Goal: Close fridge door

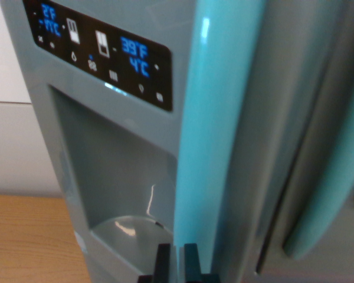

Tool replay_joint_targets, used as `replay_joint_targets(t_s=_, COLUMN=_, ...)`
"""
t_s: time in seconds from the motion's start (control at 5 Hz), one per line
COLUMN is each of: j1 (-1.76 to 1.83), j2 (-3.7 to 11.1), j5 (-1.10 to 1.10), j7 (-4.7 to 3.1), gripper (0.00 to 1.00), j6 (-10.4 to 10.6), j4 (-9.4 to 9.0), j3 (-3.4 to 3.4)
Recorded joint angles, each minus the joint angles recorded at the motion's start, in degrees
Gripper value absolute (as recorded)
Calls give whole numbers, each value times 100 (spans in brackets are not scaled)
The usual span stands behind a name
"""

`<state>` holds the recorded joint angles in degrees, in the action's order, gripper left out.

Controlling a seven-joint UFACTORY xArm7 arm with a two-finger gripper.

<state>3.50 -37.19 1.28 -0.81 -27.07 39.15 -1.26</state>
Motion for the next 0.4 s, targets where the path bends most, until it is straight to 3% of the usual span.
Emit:
replay_joint_targets(t_s=0.2, j1=0, j2=333, j5=0, j7=0, gripper=100, j6=2, j4=237, j3=-29)
replay_joint_targets(t_s=0.4, j1=0, j2=333, j5=0, j7=0, gripper=100, j6=2, j4=237, j3=-29)
